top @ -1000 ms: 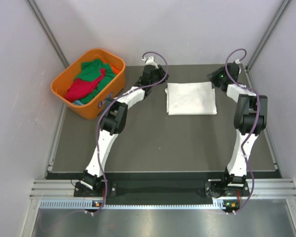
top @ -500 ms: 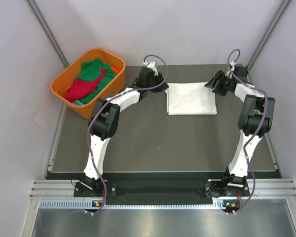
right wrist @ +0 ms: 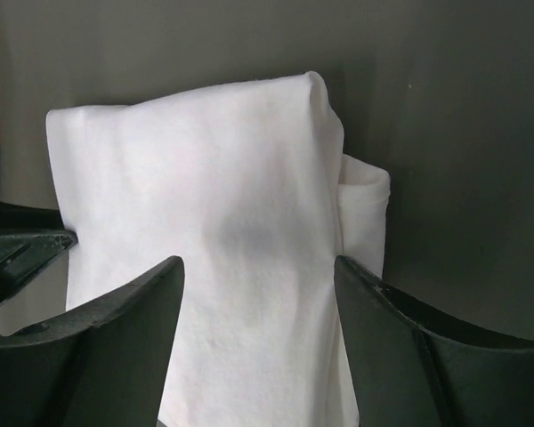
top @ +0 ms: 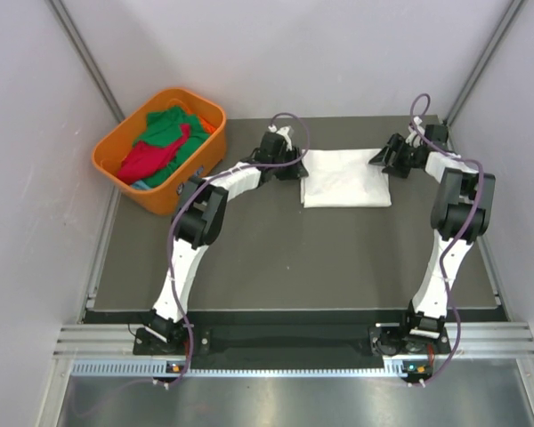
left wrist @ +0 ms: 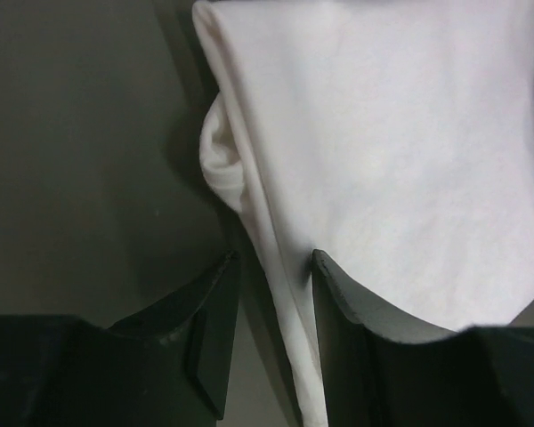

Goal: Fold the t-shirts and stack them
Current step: Fold the tshirt, then neatly place the folded tshirt to the corner

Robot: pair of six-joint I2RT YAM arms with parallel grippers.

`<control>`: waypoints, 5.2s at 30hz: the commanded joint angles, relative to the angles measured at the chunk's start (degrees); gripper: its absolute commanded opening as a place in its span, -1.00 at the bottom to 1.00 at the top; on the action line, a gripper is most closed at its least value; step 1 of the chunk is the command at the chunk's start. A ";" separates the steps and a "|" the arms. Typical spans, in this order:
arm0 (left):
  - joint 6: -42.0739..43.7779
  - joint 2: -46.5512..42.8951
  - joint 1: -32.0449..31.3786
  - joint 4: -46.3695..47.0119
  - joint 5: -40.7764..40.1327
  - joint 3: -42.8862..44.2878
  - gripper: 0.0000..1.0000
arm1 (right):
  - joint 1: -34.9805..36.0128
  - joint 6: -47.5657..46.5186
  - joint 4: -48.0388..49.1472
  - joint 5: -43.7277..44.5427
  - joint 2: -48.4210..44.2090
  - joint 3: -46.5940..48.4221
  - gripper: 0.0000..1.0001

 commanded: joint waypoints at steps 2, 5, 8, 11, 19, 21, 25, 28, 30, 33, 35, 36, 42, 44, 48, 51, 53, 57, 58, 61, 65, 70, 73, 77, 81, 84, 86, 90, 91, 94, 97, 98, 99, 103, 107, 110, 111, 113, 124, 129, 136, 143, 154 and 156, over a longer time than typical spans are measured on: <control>1.06 2.89 0.23 -1.45 -0.68 6.27 -0.11 | -0.88 -1.26 2.01 -0.17 -3.08 0.61 0.37; 1.50 4.65 0.32 -1.98 -1.55 9.44 -0.10 | -1.23 -1.43 1.66 1.23 -3.43 1.30 0.42; 1.41 6.32 0.58 -2.15 -1.56 12.08 -0.10 | -1.15 -1.95 -0.53 2.29 -1.85 3.67 0.74; 0.62 7.72 1.02 -2.42 -1.47 13.84 -0.11 | -1.15 -2.40 -2.91 3.17 0.87 6.05 0.77; -2.10 9.22 1.81 1.71 2.47 13.66 -0.26 | -0.09 -1.70 -4.06 1.94 5.62 9.65 0.72; -2.45 9.48 1.81 3.90 3.88 13.66 -0.35 | 0.43 -1.17 -3.71 1.77 6.50 9.83 0.68; -4.99 9.92 2.16 6.45 7.39 13.66 -0.60 | 0.79 3.20 1.45 -3.56 8.34 9.84 0.58; -8.59 10.36 3.13 9.18 9.51 12.79 -0.76 | 0.08 8.48 6.92 -7.27 10.80 9.66 0.32; -10.71 10.10 3.92 13.37 11.62 10.52 -0.78 | -0.71 10.60 11.29 -8.60 11.77 8.35 0.03; -14.57 10.19 4.80 16.65 14.26 9.01 -0.78 | -1.58 16.39 18.24 -11.23 12.21 6.24 -0.30; -15.37 10.54 5.24 17.00 14.70 9.27 -0.77 | -2.11 18.60 20.89 -13.08 13.09 5.88 -0.45; -16.25 10.97 5.42 17.09 14.70 9.36 -0.75 | -2.29 19.39 21.77 -13.35 13.44 6.23 -0.48; -17.05 11.07 5.86 16.39 15.14 9.53 -0.50 | -2.55 21.15 21.00 -13.79 15.12 7.72 -0.41; -17.05 10.37 6.03 15.69 15.66 9.71 -0.38 | -2.64 21.24 20.56 -13.61 14.86 7.99 -0.18; -17.75 8.08 6.30 14.46 17.33 9.71 -0.23 | -3.08 21.33 16.96 -12.56 13.01 9.39 0.21; -16.87 5.62 6.30 10.70 18.83 9.62 -0.15 | -3.61 20.28 11.53 -9.31 9.41 9.22 0.42; -14.16 3.26 6.38 7.27 18.57 9.19 -0.07 | -3.96 18.00 8.18 -6.07 5.91 8.52 0.53; -10.46 -2.54 6.38 3.47 15.93 3.83 -0.02 | -4.05 13.26 0.87 -1.58 -0.69 3.17 0.59; -10.28 -3.78 6.38 3.38 15.84 2.43 -0.02 | -3.87 12.64 0.08 -0.44 -3.40 1.94 0.59; -9.93 -8.17 6.21 3.73 16.28 -2.41 -0.02 | -3.35 10.26 -2.38 2.10 -8.94 -2.90 0.61; -10.89 -11.16 5.86 6.62 18.74 -8.99 -0.04 | -2.82 9.11 -6.60 7.30 -14.32 -8.00 0.61; -10.98 -15.21 3.49 8.13 16.91 -16.38 -0.04 | -2.38 9.82 -5.29 10.82 -19.86 -15.74 0.61; -10.10 -16.09 1.82 8.13 14.89 -19.46 -0.06 | -2.29 9.90 -5.20 10.03 -19.25 -17.41 0.61; -10.01 -15.22 0.24 9.36 12.78 -22.28 -0.10 | -1.76 11.57 -0.91 10.64 -19.34 -21.79 0.57; -10.19 -13.90 -0.38 9.27 9.61 -22.46 -0.12 | -1.68 14.65 2.53 12.40 -18.28 -24.35 0.53; -10.28 -13.11 -0.38 9.36 7.15 -22.37 -0.13 | -1.76 15.97 6.57 12.67 -17.41 -26.20 0.49; -10.10 -12.84 -0.38 9.01 6.18 -22.02 -0.13 | -1.76 15.88 6.58 12.84 -16.62 -26.29 0.46; -9.23 -11.61 -0.38 5.94 3.63 -19.56 -0.13 | -2.11 15.27 6.84 14.60 -16.79 -28.13 0.32; -9.05 -11.17 -0.38 5.50 3.54 -18.69 -0.13 | -2.38 15.18 7.02 15.21 -17.22 -28.66 0.25; -8.87 -10.65 -0.30 5.58 4.06 -17.98 -0.12 | -2.47 14.04 7.28 15.39 -17.40 -29.71 0.17; -8.70 -9.94 -0.38 6.98 5.73 -17.54 -0.12 | -2.55 13.77 8.42 13.47 -16.44 -30.07 0.11; -8.78 -9.85 -0.38 7.16 5.91 -17.45 -0.13 | -2.47 13.60 9.03 12.50 -16.00 -30.07 0.08; -8.78 -9.42 -0.38 7.08 6.09 -16.93 -0.16 | -2.47 13.42 9.30 10.84 -15.30 -29.98 0.06; -8.70 -8.45 -0.38 5.24 5.74 -15.52 -0.51 | -2.73 12.11 9.48 10.38 -15.03 -30.24 -0.10; -9.48 -7.74 -0.38 4.79 5.13 -15.43 -1.00 | -3.52 11.31 10.36 11.00 -14.59 -30.77 -0.71; -10.97 -7.04 -0.38 4.44 4.60 -15.51 -1.00 | -3.61 11.14 11.15 11.17 -13.71 -30.86 -1.00; -11.42 -6.95 -0.47 4.26 4.07 -15.69 -1.00 | -3.70 11.14 11.24 11.70 -13.45 -30.86 -1.00; -12.38 -6.69 -0.56 4.26 3.63 -15.60 -1.00 | -3.87 11.40 12.02 12.05 -13.27 -30.95 -1.00; -14.24 -6.06 -1.26 5.06 7.06 -11.99 -0.31 | -5.54 10.79 7.38 11.70 -11.60 -23.57 -0.96; -11.25 -11.95 -0.82 -1.09 -1.37 -14.02 -0.11 | -5.81 4.20 5.27 6.79 -13.28 -21.99 -0.10; -4.93 -19.86 -0.29 -7.95 -4.63 -15.16 -0.07 | -5.46 -2.83 -2.80 2.30 -2.57 -3.57 0.17; 0.09 -29.18 -0.38 -8.66 -1.65 -22.62 -0.08 | -4.66 -7.66 -11.78 -3.15 11.41 15.88 0.13; 0.27 -36.83 -0.73 -5.67 2.04 -33.97 -0.10 | -1.32 -8.37 -13.55 -7.81 18.72 25.92 0.07; 0.27 -36.83 -1.17 -5.58 2.48 -33.71 -0.10 | -1.06 -8.73 -13.55 -7.03 19.51 26.27 0.06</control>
